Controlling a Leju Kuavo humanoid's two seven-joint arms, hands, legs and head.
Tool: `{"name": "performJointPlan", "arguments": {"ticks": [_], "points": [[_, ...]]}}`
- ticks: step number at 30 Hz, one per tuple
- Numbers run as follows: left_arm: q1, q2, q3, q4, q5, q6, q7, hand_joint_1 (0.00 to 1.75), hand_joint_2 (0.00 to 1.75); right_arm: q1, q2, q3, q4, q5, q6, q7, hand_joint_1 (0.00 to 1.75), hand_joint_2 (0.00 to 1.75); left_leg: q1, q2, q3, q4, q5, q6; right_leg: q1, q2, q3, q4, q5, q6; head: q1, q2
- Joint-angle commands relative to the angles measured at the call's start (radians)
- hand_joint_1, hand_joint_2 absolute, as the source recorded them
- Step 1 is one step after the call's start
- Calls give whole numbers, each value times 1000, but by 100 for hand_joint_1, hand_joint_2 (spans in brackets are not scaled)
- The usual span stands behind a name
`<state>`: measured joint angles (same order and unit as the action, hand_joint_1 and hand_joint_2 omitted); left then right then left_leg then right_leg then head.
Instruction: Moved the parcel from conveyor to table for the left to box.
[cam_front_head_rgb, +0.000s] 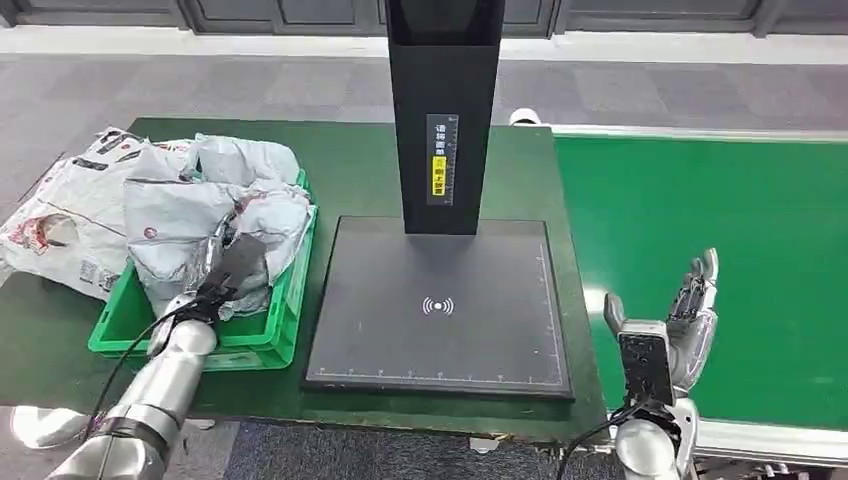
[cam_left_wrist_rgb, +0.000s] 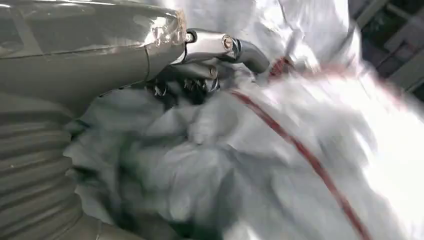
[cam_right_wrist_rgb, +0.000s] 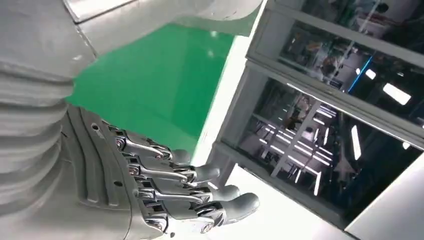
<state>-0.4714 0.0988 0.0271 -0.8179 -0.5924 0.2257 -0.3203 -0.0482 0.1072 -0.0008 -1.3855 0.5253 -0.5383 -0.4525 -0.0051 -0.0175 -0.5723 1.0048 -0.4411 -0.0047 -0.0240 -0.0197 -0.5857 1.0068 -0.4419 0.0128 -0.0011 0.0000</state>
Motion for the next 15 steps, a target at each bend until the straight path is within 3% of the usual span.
{"name": "performJointPlan", "arguments": {"ticks": [1, 7, 15], "points": [[-65, -88, 24, 0, 298, 101, -110, 0, 0, -73, -24, 73, 126, -15, -13, 26, 0, 175, 2, 1, -5, 1, 1, 0, 2, 1, -3, -1, 2, 0, 0, 0], [-43, -100, 29, -58, 429, 134, -170, 0, 0, -80, -39, 82, 154, -30, -16, 29, 0, 175, 3, 4, -13, 2, 2, -2, 3, 4, -11, -1, 7, -2, 0, 0], [9, -117, 9, -186, 609, 172, -243, 0, 0, -184, -62, 93, 344, -113, -17, 2, 0, 175, 4, 7, -15, 2, 2, -2, 4, 7, -14, -2, 8, -2, 0, 0]]}}
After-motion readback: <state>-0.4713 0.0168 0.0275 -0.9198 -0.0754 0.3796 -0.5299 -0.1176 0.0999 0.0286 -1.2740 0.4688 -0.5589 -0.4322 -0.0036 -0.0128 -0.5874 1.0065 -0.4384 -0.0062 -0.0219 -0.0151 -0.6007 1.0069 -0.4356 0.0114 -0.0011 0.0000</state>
